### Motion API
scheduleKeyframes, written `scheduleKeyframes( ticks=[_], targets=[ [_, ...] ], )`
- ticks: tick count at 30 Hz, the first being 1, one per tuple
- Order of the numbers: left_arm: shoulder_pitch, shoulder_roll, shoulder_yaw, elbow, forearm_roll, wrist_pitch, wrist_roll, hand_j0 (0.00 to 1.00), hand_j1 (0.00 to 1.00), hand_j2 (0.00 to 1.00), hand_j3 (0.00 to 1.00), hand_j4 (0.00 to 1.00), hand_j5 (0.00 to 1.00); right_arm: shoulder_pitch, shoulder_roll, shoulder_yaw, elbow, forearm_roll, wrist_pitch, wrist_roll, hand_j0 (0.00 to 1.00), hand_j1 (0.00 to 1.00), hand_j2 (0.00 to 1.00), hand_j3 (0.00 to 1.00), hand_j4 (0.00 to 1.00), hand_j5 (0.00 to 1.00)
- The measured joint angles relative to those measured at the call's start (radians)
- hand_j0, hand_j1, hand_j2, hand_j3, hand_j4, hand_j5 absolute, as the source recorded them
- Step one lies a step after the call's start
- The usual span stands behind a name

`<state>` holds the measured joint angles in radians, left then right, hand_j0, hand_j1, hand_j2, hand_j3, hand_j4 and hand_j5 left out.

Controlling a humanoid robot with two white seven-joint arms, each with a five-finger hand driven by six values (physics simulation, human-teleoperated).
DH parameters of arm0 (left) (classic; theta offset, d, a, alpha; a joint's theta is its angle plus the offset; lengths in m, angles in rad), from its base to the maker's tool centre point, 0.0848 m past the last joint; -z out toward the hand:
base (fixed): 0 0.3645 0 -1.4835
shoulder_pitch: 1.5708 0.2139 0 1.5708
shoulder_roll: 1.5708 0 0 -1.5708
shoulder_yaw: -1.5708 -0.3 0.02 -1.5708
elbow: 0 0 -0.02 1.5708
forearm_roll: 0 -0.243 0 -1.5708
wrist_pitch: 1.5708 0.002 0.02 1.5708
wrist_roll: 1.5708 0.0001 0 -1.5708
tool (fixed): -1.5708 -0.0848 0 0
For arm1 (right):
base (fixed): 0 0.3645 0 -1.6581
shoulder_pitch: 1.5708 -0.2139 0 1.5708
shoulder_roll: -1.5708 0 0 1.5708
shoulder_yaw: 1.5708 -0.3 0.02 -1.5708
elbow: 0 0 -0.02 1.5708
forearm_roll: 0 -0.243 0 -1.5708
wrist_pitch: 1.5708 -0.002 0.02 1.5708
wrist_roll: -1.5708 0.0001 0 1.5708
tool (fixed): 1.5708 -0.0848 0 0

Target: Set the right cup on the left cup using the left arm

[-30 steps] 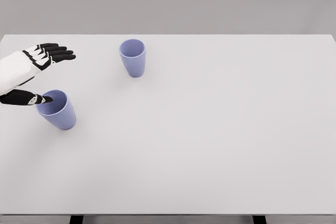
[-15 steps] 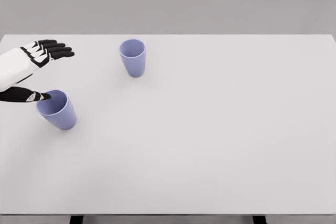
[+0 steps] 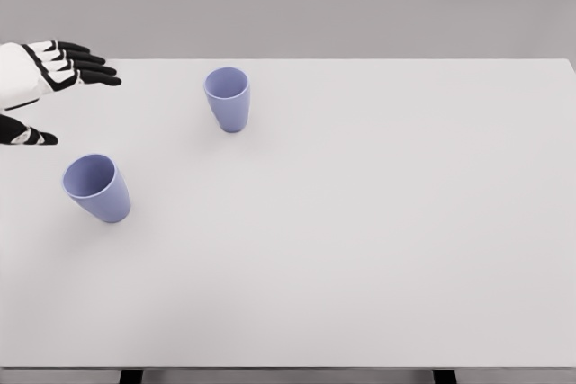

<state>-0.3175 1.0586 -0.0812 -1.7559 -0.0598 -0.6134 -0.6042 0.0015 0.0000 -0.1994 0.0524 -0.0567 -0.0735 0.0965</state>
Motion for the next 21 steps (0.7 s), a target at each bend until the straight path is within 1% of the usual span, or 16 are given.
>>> scheduleKeyframes(
  ticks=[3,5,6,7,8,11,12,14,17,18,19,20,21],
  targets=[
    [-0.048,0.004,-0.024,-0.001,0.012,0.024,-0.005,0.95,0.95,0.95,0.95,0.95,0.95,0.000,0.000,0.000,0.000,0.000,0.000,0.000,1.00,1.00,1.00,1.00,1.00,1.00],
    [-0.071,-0.017,-0.035,0.002,0.010,0.052,-0.006,0.96,0.96,0.96,0.96,0.96,0.96,0.000,0.000,0.000,0.000,0.000,0.000,0.000,1.00,1.00,1.00,1.00,1.00,1.00],
    [-0.111,-0.032,-0.047,0.009,-0.001,0.058,-0.007,0.97,0.97,0.97,0.97,0.97,0.97,0.002,0.000,0.000,0.000,0.000,0.000,0.000,1.00,1.00,1.00,1.00,1.00,1.00],
    [-0.165,-0.042,-0.070,0.017,-0.003,0.067,-0.007,0.97,0.97,0.97,0.97,0.97,0.97,0.000,0.000,0.000,0.000,0.000,0.000,0.000,1.00,1.00,1.00,1.00,1.00,1.00],
    [-0.235,-0.049,-0.111,0.029,0.000,0.073,-0.006,0.99,0.99,0.99,0.99,0.99,0.99,0.000,0.000,0.000,0.000,0.000,0.000,0.000,1.00,1.00,1.00,1.00,1.00,1.00],
    [-0.339,-0.074,-0.256,0.077,-0.007,0.076,-0.007,1.00,1.00,1.00,1.00,1.00,1.00,0.002,0.000,0.000,0.000,0.000,0.000,0.000,1.00,1.00,1.00,1.00,1.00,1.00],
    [-0.350,-0.082,-0.301,0.090,-0.009,0.077,-0.007,1.00,1.00,1.00,1.00,1.00,1.00,0.002,0.000,0.000,0.000,0.000,0.000,0.000,1.00,1.00,1.00,1.00,1.00,1.00],
    [-0.396,-0.095,-0.393,0.109,-0.015,0.077,-0.007,1.00,1.00,1.00,1.00,1.00,1.00,0.000,0.000,0.000,0.000,0.000,0.000,0.000,1.00,1.00,1.00,1.00,1.00,1.00],
    [-0.499,-0.131,-0.528,0.152,-0.033,0.075,-0.007,1.00,1.00,1.00,1.00,1.00,1.00,0.000,0.000,0.000,0.000,0.000,0.000,0.000,1.00,1.00,1.00,1.00,1.00,1.00],
    [-0.518,-0.148,-0.566,0.171,-0.039,0.075,-0.007,1.00,1.00,1.00,1.00,1.00,1.00,0.002,0.000,0.000,0.000,0.000,0.000,0.000,1.00,1.00,1.00,1.00,1.00,1.00],
    [-0.552,-0.165,-0.604,0.190,-0.042,0.074,-0.007,1.00,1.00,1.00,1.00,1.00,1.00,0.000,0.000,0.000,0.000,0.000,0.000,0.000,1.00,1.00,1.00,1.00,1.00,1.00],
    [-0.569,-0.182,-0.639,0.210,-0.045,0.074,-0.007,1.00,1.00,1.00,1.00,1.00,1.00,0.002,0.000,0.000,0.000,0.000,0.000,0.000,1.00,1.00,1.00,1.00,1.00,1.00],
    [-0.612,-0.198,-0.670,0.231,-0.047,0.072,-0.007,1.00,1.00,1.00,1.00,1.00,1.00,0.002,0.000,0.000,0.000,0.000,0.000,0.000,1.00,1.00,1.00,1.00,1.00,1.00]
  ],
)
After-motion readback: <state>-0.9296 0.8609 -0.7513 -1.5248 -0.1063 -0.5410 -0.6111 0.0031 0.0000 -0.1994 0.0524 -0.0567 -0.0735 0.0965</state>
